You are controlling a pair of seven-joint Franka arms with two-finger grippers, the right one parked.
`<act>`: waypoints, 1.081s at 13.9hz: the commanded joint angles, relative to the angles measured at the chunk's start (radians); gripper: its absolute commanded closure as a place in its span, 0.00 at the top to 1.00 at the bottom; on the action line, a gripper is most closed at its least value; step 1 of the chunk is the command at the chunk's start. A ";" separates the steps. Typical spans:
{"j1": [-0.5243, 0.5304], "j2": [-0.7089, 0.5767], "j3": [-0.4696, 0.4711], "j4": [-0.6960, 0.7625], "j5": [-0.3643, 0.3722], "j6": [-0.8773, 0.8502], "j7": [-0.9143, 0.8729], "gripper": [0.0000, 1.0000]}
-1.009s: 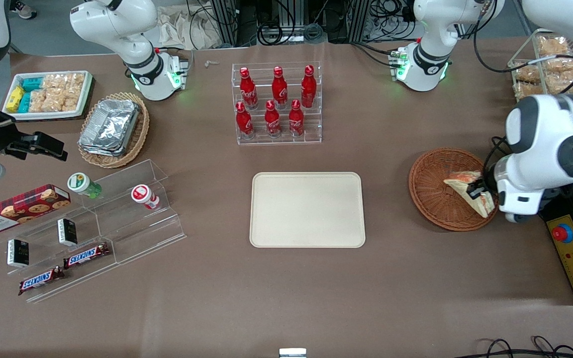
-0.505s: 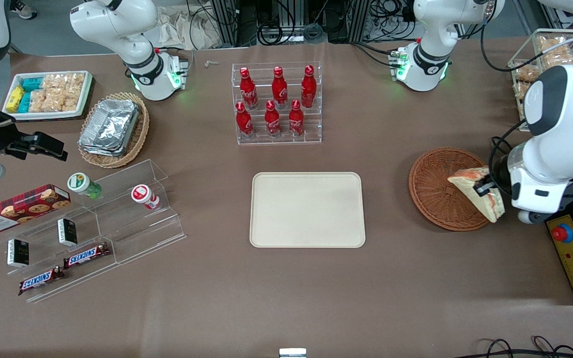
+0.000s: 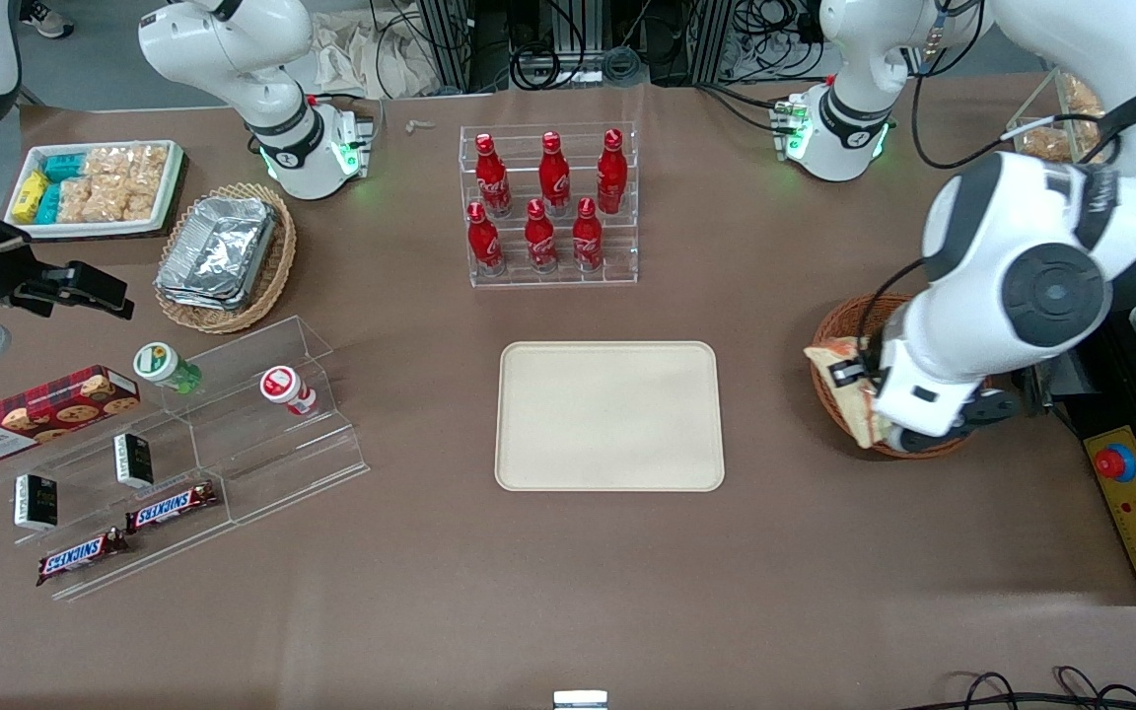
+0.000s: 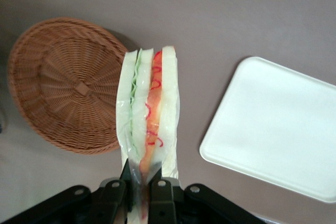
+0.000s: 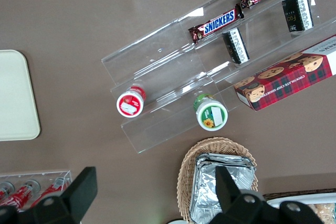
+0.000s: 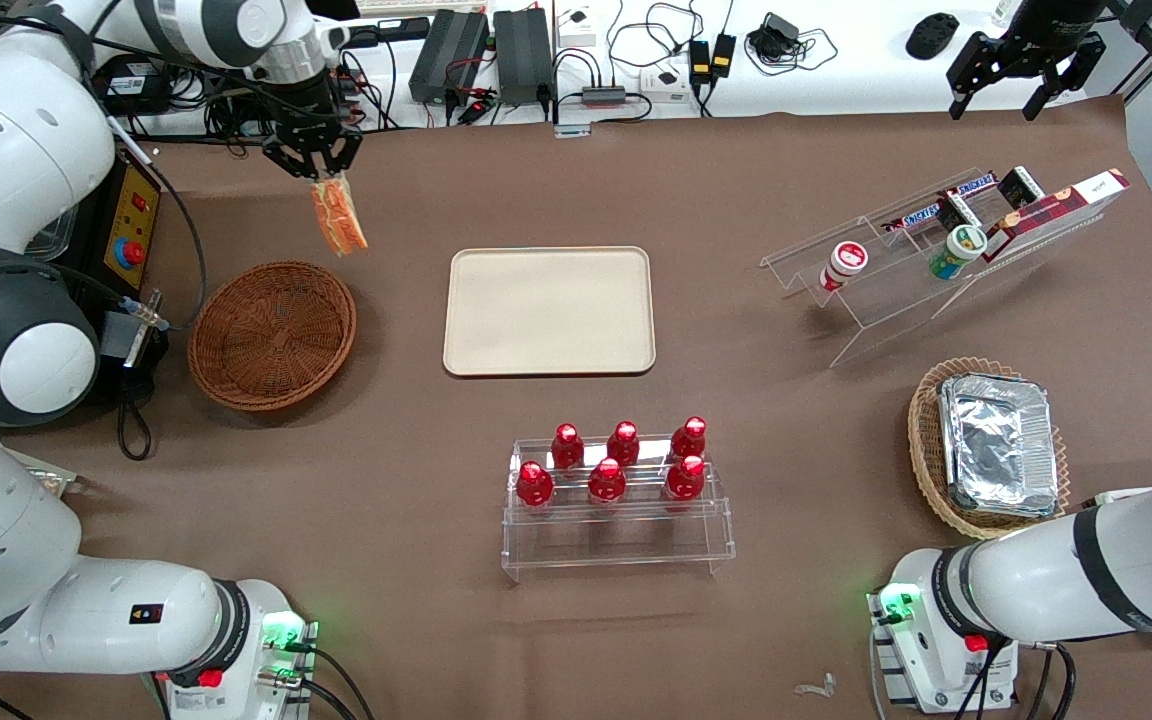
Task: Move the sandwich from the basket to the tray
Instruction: 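Lift the sandwich out of the basket with the left gripper, then carry the sandwich over the cream tray with the left gripper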
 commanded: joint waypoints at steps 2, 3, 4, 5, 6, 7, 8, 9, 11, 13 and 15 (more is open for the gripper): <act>-0.005 0.072 -0.067 0.050 0.008 -0.004 0.035 0.00; -0.020 0.083 -0.076 0.050 0.011 0.014 0.035 0.00; -0.044 0.098 -0.075 0.050 0.012 0.033 0.035 0.00; -0.072 0.112 -0.075 0.050 0.037 0.052 0.035 0.00; -0.098 0.129 -0.076 0.050 0.075 0.074 0.029 0.00; -0.116 0.153 -0.076 0.048 0.084 0.101 0.026 0.00; -0.120 0.181 -0.076 0.048 0.077 0.140 0.031 0.00; -0.123 0.208 -0.076 0.048 0.072 0.184 0.032 0.00; -0.147 0.250 -0.076 0.039 0.075 0.249 0.035 0.00; -0.158 0.288 -0.078 0.039 0.078 0.267 0.035 0.00; -0.173 0.328 -0.076 0.037 0.081 0.298 0.035 0.00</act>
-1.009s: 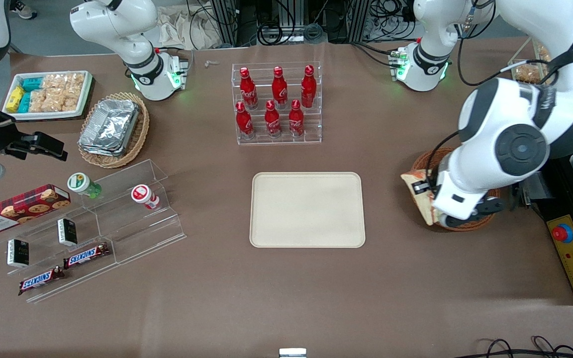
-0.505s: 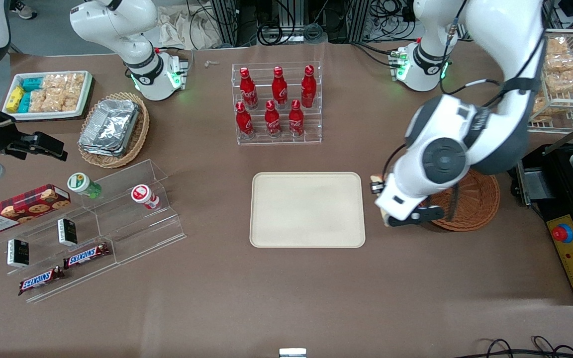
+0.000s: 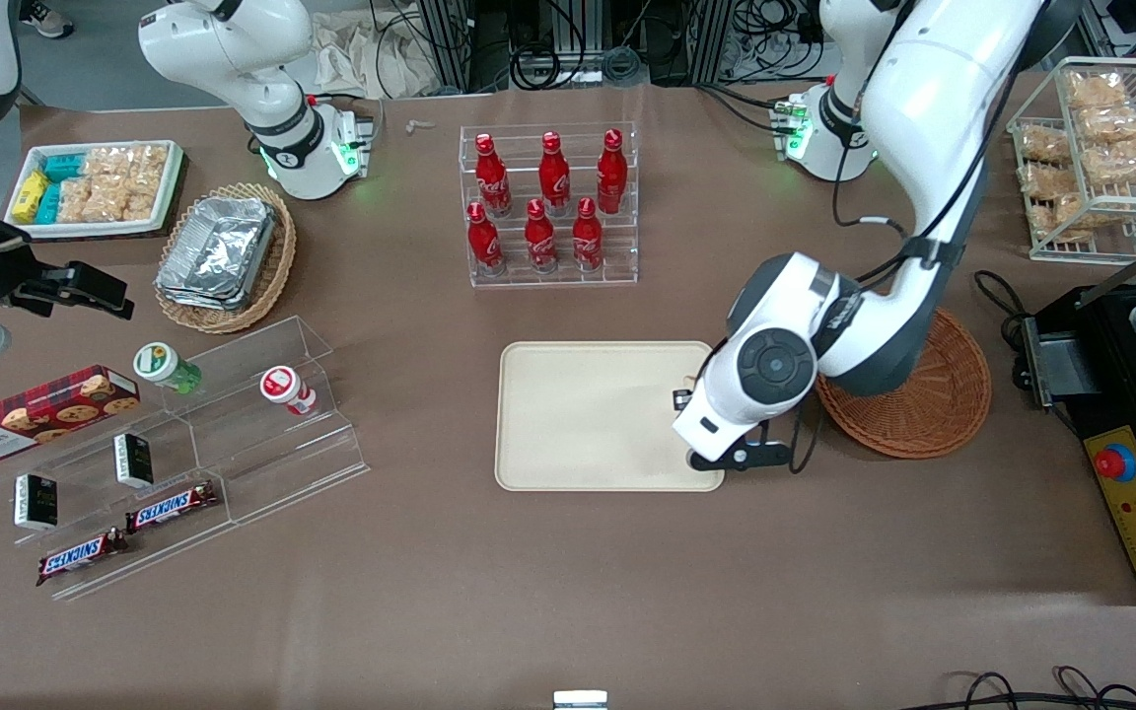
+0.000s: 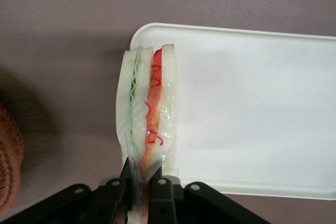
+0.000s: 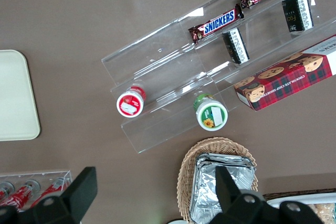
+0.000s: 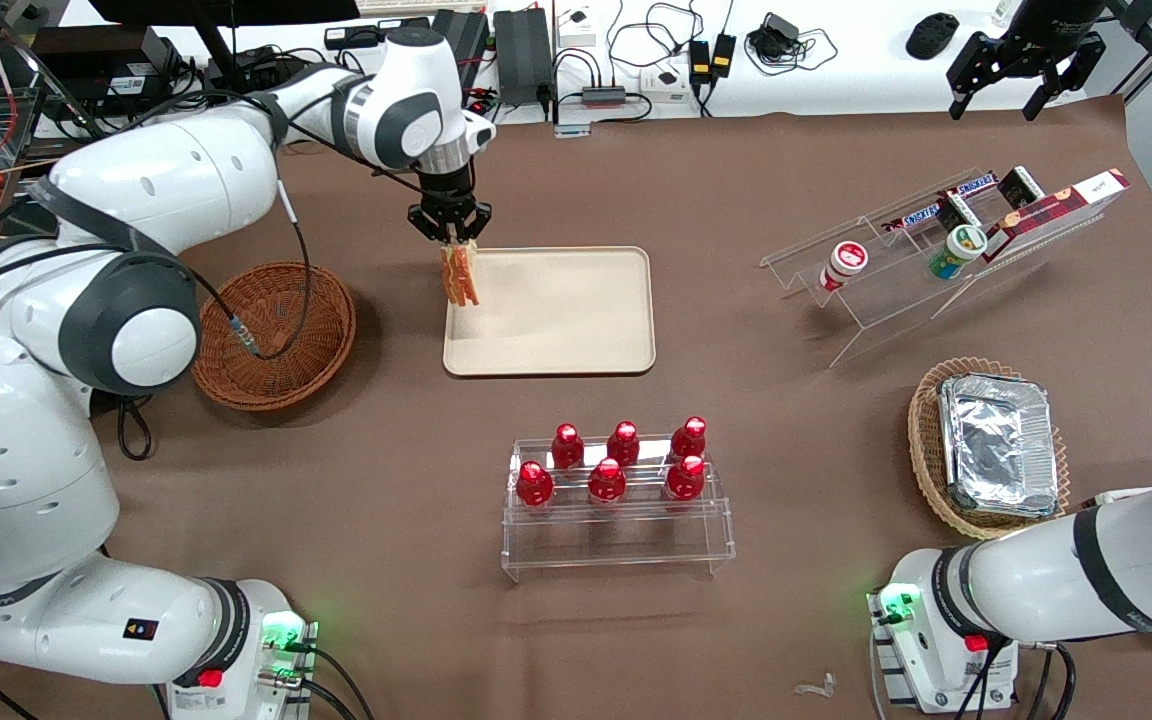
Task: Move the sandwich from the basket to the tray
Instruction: 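Carry the sandwich over the cream tray with the left gripper, then lower the sandwich onto the tray and open the left gripper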
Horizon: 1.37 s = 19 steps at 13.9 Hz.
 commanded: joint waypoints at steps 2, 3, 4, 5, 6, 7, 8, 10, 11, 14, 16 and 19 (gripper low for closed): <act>-0.032 0.075 0.002 0.031 0.018 0.039 0.009 0.00; -0.035 0.089 0.002 0.030 0.021 0.051 0.010 0.00; -0.035 0.106 0.002 0.030 0.021 0.058 0.012 0.00; -0.033 0.123 0.002 0.030 0.021 0.071 0.027 0.00; -0.032 0.133 0.003 0.030 0.021 0.081 0.043 0.00; -0.030 0.135 0.003 0.030 0.023 0.081 0.044 0.14; -0.030 0.131 0.003 0.031 0.023 0.075 0.044 0.67; -0.027 0.112 0.005 0.031 0.026 0.047 0.040 0.99; -0.024 0.094 0.008 0.031 0.026 0.004 0.040 0.99; 0.029 0.036 0.008 0.033 0.021 -0.063 0.038 1.00; 0.062 -0.038 0.008 0.033 0.024 -0.111 0.041 1.00; 0.080 -0.151 0.051 0.034 0.027 -0.189 0.032 1.00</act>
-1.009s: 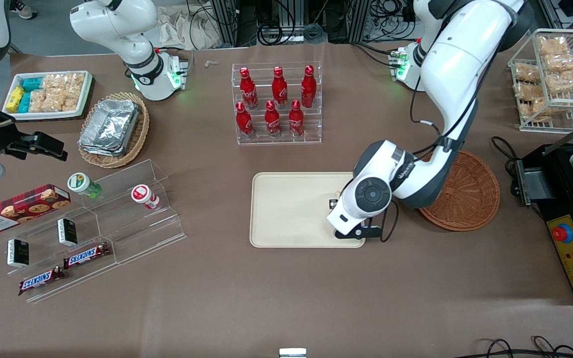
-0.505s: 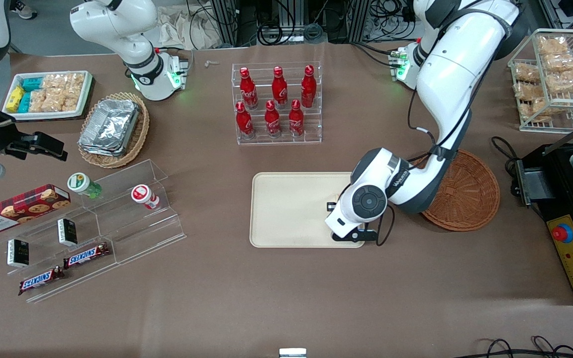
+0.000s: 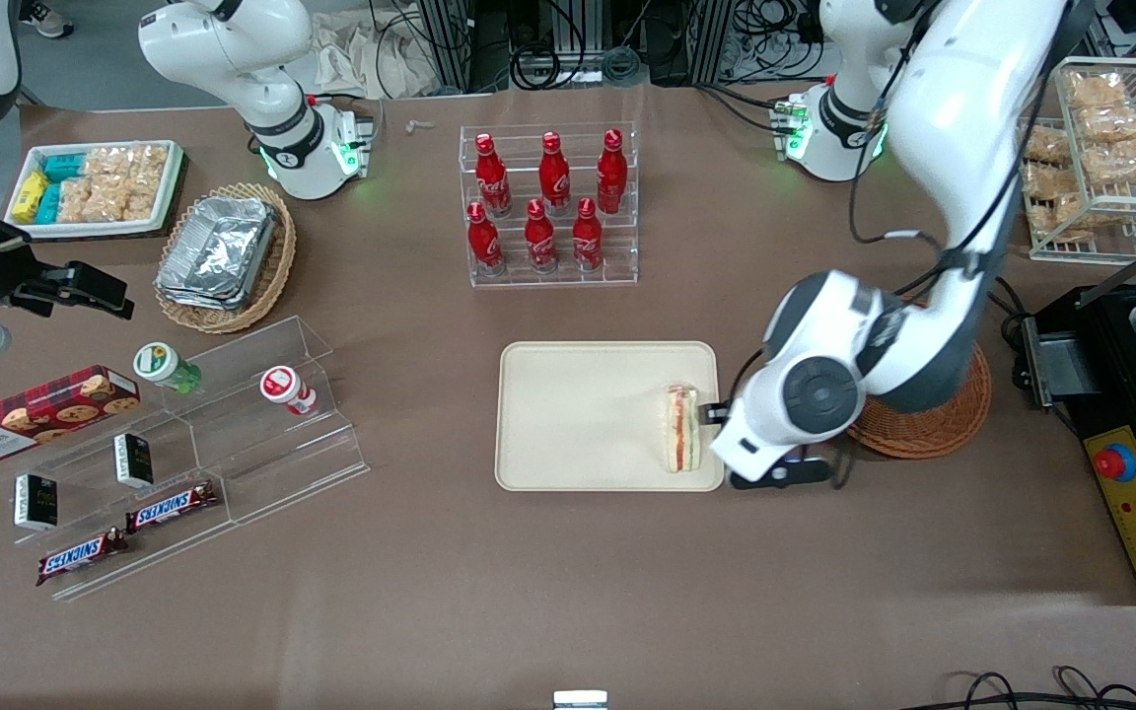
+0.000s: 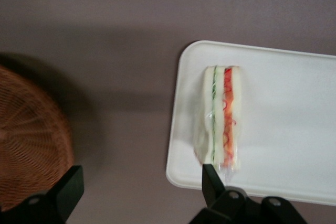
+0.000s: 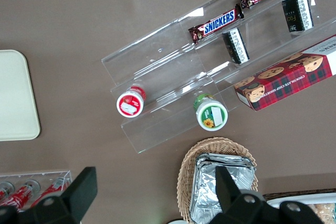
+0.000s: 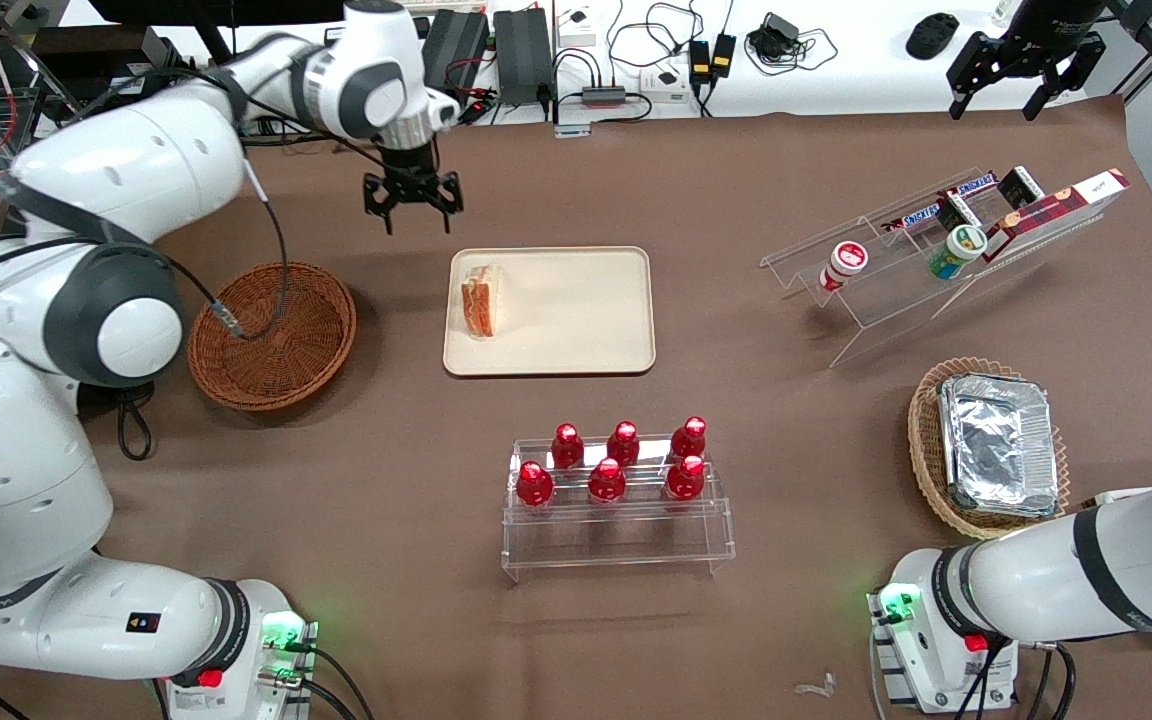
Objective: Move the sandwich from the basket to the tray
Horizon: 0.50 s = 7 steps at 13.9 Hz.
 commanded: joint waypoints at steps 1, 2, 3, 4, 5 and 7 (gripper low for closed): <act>0.005 -0.125 0.048 -0.024 0.009 -0.061 -0.001 1.00; 0.006 -0.157 0.073 -0.024 0.009 -0.078 0.001 1.00; 0.006 -0.186 0.102 -0.025 0.010 -0.087 0.008 1.00; 0.006 -0.209 0.122 -0.024 0.012 -0.094 0.011 1.00; 0.008 -0.228 0.145 -0.022 0.026 -0.104 0.034 1.00; 0.009 -0.252 0.206 -0.015 0.017 -0.114 0.222 1.00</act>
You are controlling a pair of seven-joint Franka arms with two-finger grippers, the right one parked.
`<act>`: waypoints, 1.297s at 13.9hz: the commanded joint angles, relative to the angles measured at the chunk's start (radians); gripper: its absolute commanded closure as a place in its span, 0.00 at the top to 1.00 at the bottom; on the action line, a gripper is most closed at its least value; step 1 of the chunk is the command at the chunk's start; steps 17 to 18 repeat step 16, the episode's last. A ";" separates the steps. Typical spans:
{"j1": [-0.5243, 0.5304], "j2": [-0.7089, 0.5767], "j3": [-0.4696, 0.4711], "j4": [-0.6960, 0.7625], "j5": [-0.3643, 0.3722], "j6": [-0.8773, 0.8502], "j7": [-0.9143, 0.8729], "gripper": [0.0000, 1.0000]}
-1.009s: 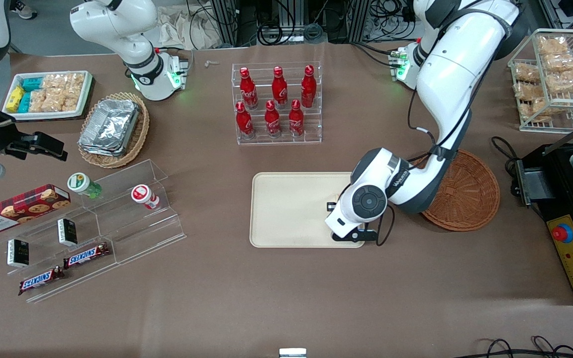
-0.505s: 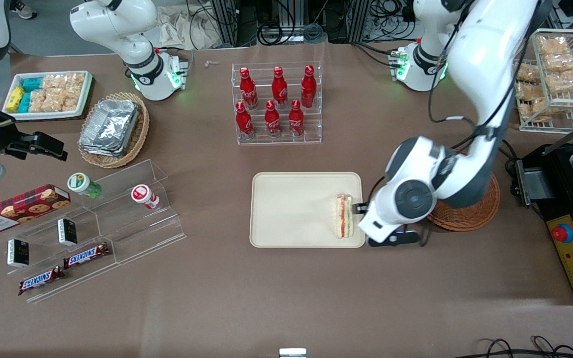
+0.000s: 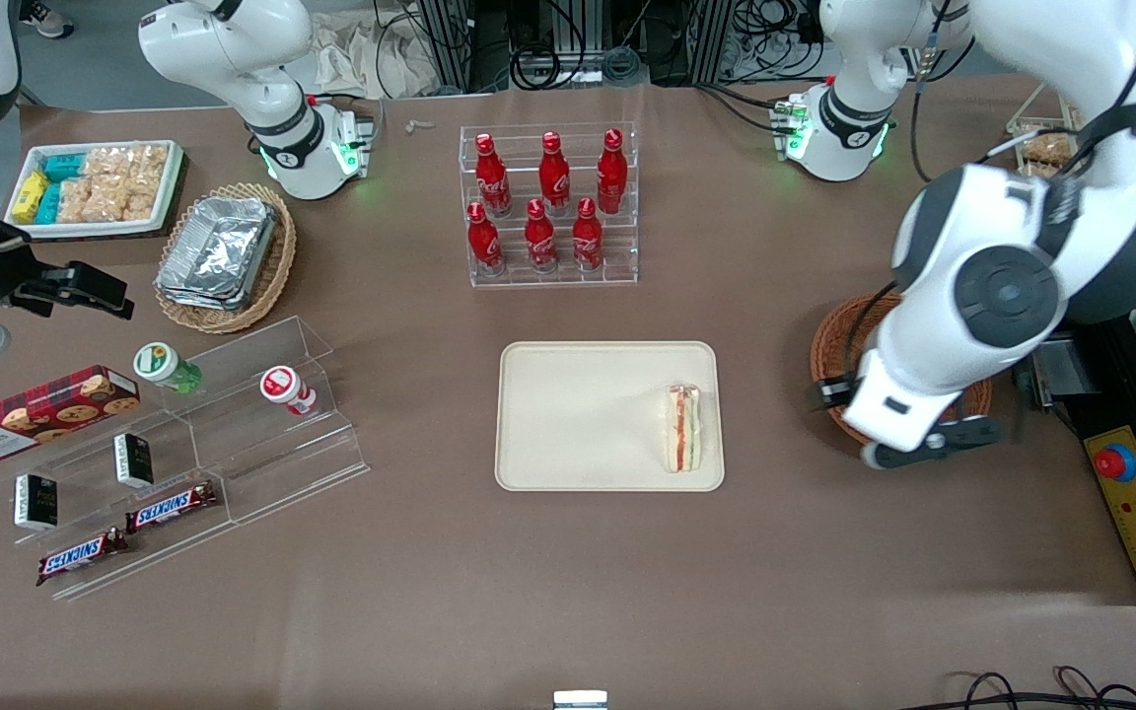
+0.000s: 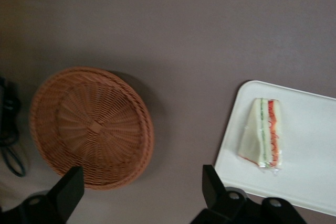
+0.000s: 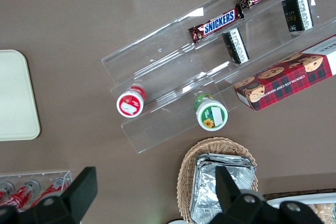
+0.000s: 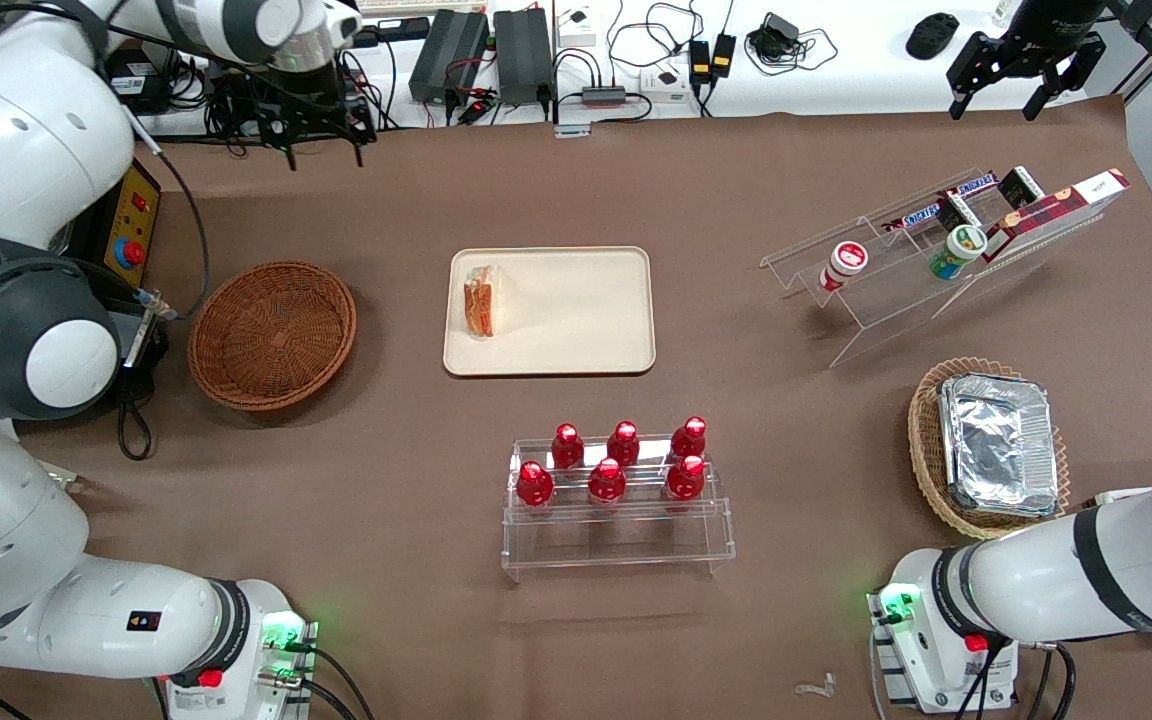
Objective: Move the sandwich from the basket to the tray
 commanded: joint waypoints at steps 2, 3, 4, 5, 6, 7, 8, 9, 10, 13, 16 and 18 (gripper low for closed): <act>0.032 -0.062 0.072 -0.016 -0.006 -0.021 0.267 1.00; 0.056 -0.072 0.071 -0.014 -0.006 -0.038 0.310 1.00; 0.076 -0.079 0.072 -0.014 -0.006 -0.045 0.362 1.00; 0.104 -0.084 0.071 -0.014 -0.010 -0.053 0.433 1.00; 0.125 -0.098 0.072 -0.011 -0.031 -0.065 0.506 1.00; 0.157 -0.101 0.072 -0.011 -0.056 -0.067 0.566 1.00; 0.170 -0.105 0.072 -0.011 -0.071 -0.069 0.576 1.00; 0.171 -0.102 0.074 -0.008 -0.081 -0.067 0.556 1.00; 0.184 -0.099 0.075 0.007 -0.090 -0.067 0.523 1.00; 0.198 -0.093 0.071 0.018 -0.088 -0.064 0.409 1.00; 0.197 -0.085 0.071 0.029 -0.087 -0.064 0.391 1.00; 0.197 -0.085 0.071 0.029 -0.087 -0.064 0.391 1.00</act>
